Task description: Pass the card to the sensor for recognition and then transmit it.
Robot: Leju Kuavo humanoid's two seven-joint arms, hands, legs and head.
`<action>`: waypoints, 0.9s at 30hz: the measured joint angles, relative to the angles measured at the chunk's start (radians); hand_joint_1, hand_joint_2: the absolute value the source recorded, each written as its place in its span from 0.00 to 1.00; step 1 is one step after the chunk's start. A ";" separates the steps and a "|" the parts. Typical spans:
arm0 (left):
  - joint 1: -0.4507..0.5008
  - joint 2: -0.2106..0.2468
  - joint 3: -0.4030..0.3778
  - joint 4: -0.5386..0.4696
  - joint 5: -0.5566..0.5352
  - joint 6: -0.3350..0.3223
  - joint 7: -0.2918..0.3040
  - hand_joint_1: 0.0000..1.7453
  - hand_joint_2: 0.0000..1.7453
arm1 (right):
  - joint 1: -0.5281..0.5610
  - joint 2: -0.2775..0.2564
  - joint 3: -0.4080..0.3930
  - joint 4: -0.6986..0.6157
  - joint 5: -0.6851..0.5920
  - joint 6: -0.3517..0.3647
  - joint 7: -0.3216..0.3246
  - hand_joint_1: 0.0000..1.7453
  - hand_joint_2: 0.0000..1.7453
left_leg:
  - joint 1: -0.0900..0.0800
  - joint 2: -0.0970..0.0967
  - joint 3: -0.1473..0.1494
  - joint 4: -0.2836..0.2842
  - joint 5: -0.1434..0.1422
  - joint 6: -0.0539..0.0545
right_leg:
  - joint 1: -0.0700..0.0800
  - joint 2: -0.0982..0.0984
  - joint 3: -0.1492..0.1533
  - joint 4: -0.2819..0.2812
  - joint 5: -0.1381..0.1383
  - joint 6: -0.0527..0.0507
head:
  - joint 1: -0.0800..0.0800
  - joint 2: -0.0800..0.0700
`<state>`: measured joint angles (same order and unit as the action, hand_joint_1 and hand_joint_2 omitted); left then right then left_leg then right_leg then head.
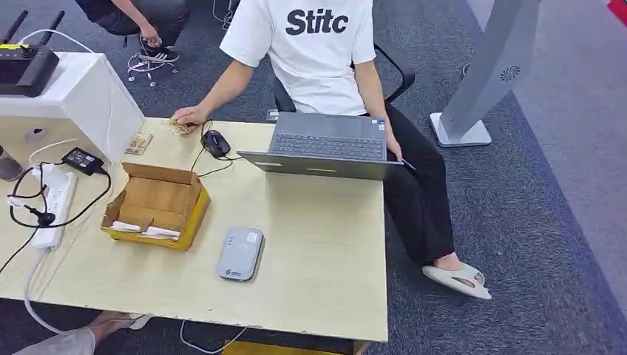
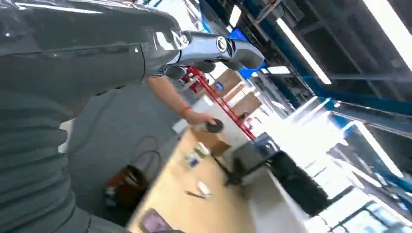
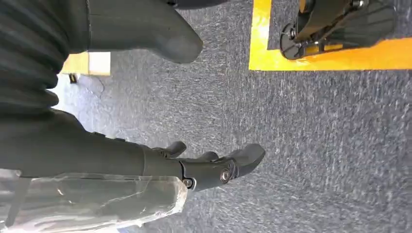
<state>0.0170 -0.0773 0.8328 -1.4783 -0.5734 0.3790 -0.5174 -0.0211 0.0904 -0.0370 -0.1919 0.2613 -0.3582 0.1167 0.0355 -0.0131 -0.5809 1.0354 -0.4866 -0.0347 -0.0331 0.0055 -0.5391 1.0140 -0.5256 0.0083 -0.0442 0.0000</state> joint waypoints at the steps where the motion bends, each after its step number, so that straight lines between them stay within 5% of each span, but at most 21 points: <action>1: -0.014 0.022 -0.061 0.017 -0.001 0.031 0.022 0.00 1.00 | -0.002 0.000 0.002 0.000 0.007 0.003 0.003 0.00 1.00 | 0.000 0.000 0.000 0.000 0.000 0.000 | 0.000 0.000 0.000 0.000 0.000 0.000 | 0.000 0.000; 9: -0.214 0.127 -0.414 0.219 -0.053 0.079 0.133 0.00 1.00 | -0.016 -0.004 0.022 0.000 0.044 0.016 0.007 0.00 1.00 | -0.001 0.001 -0.001 0.001 0.003 0.001 | 0.000 0.000 0.003 0.000 0.005 0.002 | 0.000 0.000; 17: -0.342 0.149 -0.589 0.361 -0.136 0.096 0.171 0.00 1.00 | -0.017 -0.006 0.027 0.000 0.055 0.034 0.023 0.00 1.00 | -0.001 0.001 -0.002 0.002 0.003 0.001 | -0.001 0.001 0.002 0.000 0.005 0.002 | 0.000 0.000; 27: -0.357 0.135 -0.721 0.374 -0.180 0.111 0.206 0.00 1.00 | -0.016 -0.006 0.027 0.000 0.066 0.014 0.003 0.00 1.00 | -0.001 0.002 -0.003 0.002 0.003 0.001 | -0.001 0.001 0.001 -0.001 0.005 0.002 | 0.000 0.000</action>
<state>-0.3397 0.0580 0.1117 -1.1048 -0.7530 0.4898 -0.3117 -0.0367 0.0839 -0.0103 -0.1919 0.3277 -0.3441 0.1202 0.0348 -0.0116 -0.5836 1.0371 -0.4838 -0.0333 -0.0336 0.0068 -0.5383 1.0135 -0.5209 0.0108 -0.0439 0.0000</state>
